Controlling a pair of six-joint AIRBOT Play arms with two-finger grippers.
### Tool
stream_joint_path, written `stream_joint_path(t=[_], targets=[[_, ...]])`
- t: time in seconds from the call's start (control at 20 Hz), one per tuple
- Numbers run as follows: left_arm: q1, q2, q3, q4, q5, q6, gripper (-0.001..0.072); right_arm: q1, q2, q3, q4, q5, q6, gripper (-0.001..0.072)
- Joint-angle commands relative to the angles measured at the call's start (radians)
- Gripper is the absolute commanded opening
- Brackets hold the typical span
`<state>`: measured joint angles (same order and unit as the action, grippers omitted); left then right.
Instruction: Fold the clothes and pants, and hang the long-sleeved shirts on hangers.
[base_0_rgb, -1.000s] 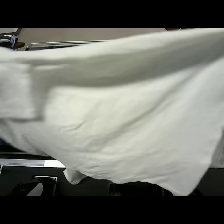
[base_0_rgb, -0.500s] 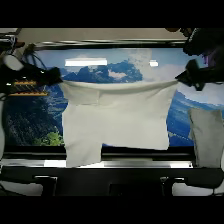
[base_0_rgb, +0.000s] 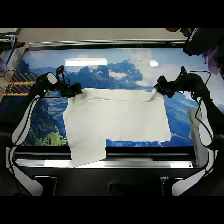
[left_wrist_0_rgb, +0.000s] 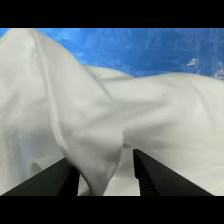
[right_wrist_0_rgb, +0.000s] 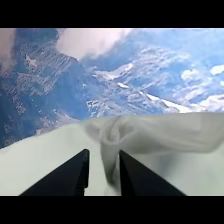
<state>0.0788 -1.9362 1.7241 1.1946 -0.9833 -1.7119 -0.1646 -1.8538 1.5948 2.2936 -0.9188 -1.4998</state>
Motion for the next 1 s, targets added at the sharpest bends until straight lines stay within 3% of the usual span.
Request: stream_joint_path(t=[0.0, 0.15, 0.2, 0.3, 0.4, 0.65, 0.75, 0.95], targets=[[0.050, 0.007, 0.045, -0.002, -0.114, 0.018, 0.0403, -0.054, 0.031, 0.002, -0.014, -0.073, -0.011, 0.0257], [0.129, 0.081, 0.073, 0.003, -0.250, 0.098, 0.0404, -0.180, 0.130, 0.001, -0.165, -0.316, -0.103, 0.0479], [0.155, 0.116, 0.072, 0.014, -0.288, 0.114, 0.0408, -0.217, 0.161, -0.004, -0.217, -0.384, -0.134, 0.0494], [0.196, 0.182, 0.051, 0.029, -0.360, 0.143, 0.0411, -0.300, 0.243, -0.066, -0.276, -0.476, -0.209, 0.0494], [0.223, 0.252, -0.003, 0.036, -0.415, 0.172, 0.0411, -0.368, 0.332, -0.196, -0.267, -0.473, -0.245, 0.0494], [0.294, 0.513, -0.364, 0.036, -0.377, 0.177, 0.0413, -0.422, 0.483, -0.615, -0.234, -0.406, -0.292, 0.0497], [0.322, 0.625, -0.528, 0.036, -0.358, 0.188, 0.0472, -0.422, 0.484, -0.713, -0.195, -0.378, -0.308, 0.0497], [0.366, 0.790, -0.766, 0.036, -0.350, 0.187, 0.0472, -0.422, 0.484, -0.814, -0.187, -0.355, -0.322, 0.0497]])
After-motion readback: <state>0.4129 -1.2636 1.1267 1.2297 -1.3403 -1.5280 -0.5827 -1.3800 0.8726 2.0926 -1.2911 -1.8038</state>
